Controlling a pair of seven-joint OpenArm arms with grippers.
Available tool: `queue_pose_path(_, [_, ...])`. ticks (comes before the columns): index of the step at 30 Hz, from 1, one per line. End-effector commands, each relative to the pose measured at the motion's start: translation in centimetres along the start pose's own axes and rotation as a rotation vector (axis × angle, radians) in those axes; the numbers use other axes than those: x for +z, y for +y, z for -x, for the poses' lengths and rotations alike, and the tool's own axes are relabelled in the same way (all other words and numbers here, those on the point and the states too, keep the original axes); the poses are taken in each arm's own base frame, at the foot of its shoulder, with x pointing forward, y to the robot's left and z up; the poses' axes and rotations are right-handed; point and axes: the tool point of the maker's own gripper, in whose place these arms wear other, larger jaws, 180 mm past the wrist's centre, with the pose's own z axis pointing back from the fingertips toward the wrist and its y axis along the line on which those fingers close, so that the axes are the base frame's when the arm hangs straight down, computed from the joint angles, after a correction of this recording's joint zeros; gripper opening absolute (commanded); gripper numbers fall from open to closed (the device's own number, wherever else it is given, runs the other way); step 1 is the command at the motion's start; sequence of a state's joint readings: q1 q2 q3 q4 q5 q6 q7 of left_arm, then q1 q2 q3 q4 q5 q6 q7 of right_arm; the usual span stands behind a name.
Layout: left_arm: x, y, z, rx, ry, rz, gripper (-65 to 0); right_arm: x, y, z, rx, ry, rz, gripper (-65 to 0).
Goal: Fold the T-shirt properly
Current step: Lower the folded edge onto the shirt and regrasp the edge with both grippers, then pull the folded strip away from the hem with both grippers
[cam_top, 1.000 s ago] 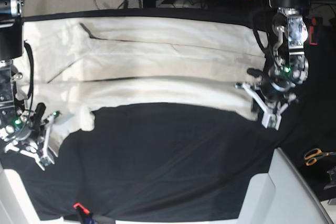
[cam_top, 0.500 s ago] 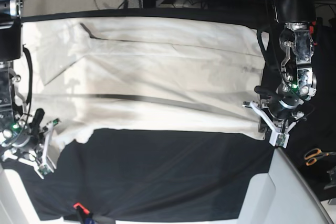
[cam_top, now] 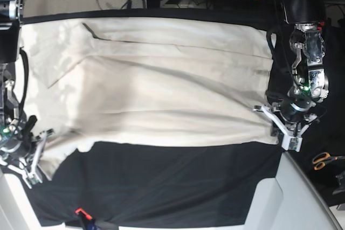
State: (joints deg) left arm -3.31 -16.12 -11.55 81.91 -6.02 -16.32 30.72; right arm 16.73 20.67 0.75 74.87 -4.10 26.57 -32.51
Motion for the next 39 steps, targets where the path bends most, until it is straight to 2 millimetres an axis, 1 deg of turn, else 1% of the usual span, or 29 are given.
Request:
queue_pose_path(1, [0.2,0.8,-1.8,-0.009,-0.05,-0.018,-65.0,0.5,-1.1,-0.9,0.003,-0.033,0.025,-65.0])
queue_pose_path(3, [0.0,0.2,-1.5,-0.017,-0.043,-0.004,-65.0,0.5,-0.8,0.1,0.009,-0.014,0.021,-65.0])
queue_pose_path(8, [-0.3,-1.5,-1.5,-0.037,-0.039,0.032,-65.0,0.4,0.2,1.4,0.005,0.008,0.003,-65.0])
queue_pose_path(11, [-0.3,-1.8,-1.6,-0.041,-0.041,0.038,-65.0,0.3,0.8,1.5,-0.003,0.009,-0.008,-65.0])
queue_pose_path(13, [-0.2,-1.8,-1.4,-0.041,-0.038,0.038,-65.0,0.5,1.0,2.4,-0.014,0.021,-0.008,-65.0])
queue_pose_path(15, [-0.1,-1.8,-1.2,-0.04,-0.034,0.038,-65.0,0.9,1.1,2.8,-0.023,0.021,-0.001,-65.0])
queue_pose_path(16, [-0.1,-1.8,-0.8,-0.039,-0.027,0.038,-65.0,1.2,1.0,3.1,-0.024,0.03,0.004,-65.0])
queue_pose_path(17, [0.1,-1.9,0.1,-0.038,-0.009,0.04,-65.0,1.4,1.0,3.6,-0.023,0.051,0.007,-65.0])
queue_pose_path(18, [0.3,-2.0,0.6,-0.039,-0.002,0.043,-65.0,1.6,1.0,3.8,-0.02,0.067,0.009,-65.0])
queue_pose_path(20, [0.7,-2.3,0.8,-0.046,-0.003,0.047,-65.0,2.1,1.3,4.8,-0.015,0.103,0.011,-65.0])
queue_pose_path(22, [1.4,-2.7,1.3,-0.054,-0.003,0.052,-65.0,2.6,1.3,5.2,-0.017,0.117,0.016,-65.0])
queue_pose_path(24, [2.0,-3.0,1.4,-0.064,-0.008,0.057,-65.0,2.9,2.1,5.6,-0.021,0.139,0.008,-65.0])
queue_pose_path(28, [2.9,-3.6,2.7,-0.072,0.01,0.068,-65.0,3.7,2.7,6.6,-0.01,0.183,0.006,-65.0])
queue_pose_path(33, [3.3,-3.3,3.7,-0.084,0.03,0.067,-65.0,4.0,3.4,8.1,-0.004,0.214,-0.006,-65.0])
queue_pose_path(34, [3.6,-3.1,4.3,-0.093,0.046,0.066,-65.0,4.1,3.5,8.5,-0.001,0.222,-0.008,-65.0])
queue_pose_path(36, [3.8,-2.9,4.9,-0.103,0.059,0.066,-65.0,4.2,3.8,9.5,-0.003,0.242,-0.015,-65.0])
queue_pose_path(39, [3.9,-2.8,5.2,-0.108,0.066,0.065,-65.0,4.8,2.9,11.0,-0.042,0.268,0.008,-65.0])
